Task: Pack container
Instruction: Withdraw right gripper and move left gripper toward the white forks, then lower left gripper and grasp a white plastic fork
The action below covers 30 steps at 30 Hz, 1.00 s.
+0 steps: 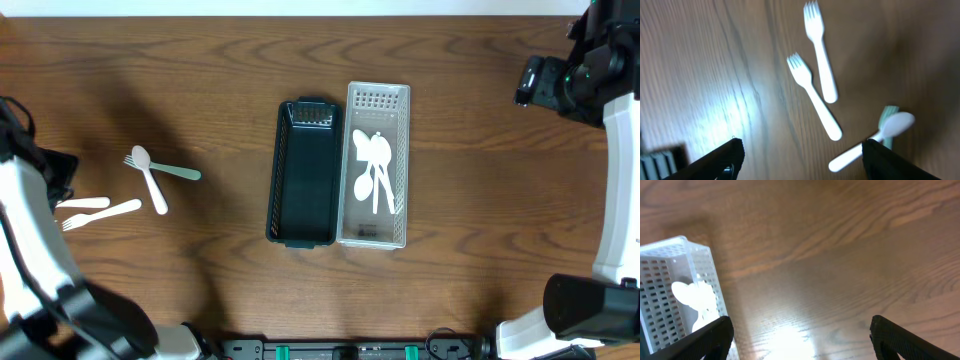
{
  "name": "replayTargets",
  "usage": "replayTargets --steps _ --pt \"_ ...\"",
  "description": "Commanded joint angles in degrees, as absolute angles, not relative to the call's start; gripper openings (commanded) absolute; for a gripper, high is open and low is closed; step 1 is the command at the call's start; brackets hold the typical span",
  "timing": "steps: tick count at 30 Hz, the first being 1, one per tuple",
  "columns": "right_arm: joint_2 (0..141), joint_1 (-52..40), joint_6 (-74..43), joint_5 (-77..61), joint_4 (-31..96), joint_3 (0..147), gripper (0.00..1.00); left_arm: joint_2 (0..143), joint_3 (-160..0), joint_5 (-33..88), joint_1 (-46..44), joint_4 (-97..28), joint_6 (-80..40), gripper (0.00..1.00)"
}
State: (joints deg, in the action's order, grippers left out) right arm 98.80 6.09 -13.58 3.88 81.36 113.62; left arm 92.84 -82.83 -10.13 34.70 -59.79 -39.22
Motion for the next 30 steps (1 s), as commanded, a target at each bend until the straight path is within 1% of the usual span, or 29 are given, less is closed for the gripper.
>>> replayTargets --steps 1,4,10,16,21,30 --pt "99.7 6.3 -14.4 3.6 81.5 111.4 0.90 98.0 -83.4 -9.6 36.1 -60.0 -50.8 0.89" --pt "99.7 6.3 -15.4 3.6 81.5 109.2 0.90 102.0 -83.3 -9.4 37.2 -58.7 -53.3 0.92" --pt "99.7 6.3 -17.7 3.6 81.2 105.1 0.89 108.6 -83.1 -9.4 38.5 -57.2 -53.3 0.92" --pt "99.7 6.3 -19.2 3.6 81.1 104.3 0.88 113.6 -82.7 -8.7 39.6 -55.0 -54.0 0.92" --pt "99.7 6.3 -20.7 3.6 81.1 104.3 0.88 116.0 -82.7 -4.4 41.1 -52.1 -54.0 0.92" --pt "99.7 6.3 -21.4 3.6 81.1 104.3 0.88 117.0 -81.8 -4.2 41.5 -47.4 -53.9 0.92"
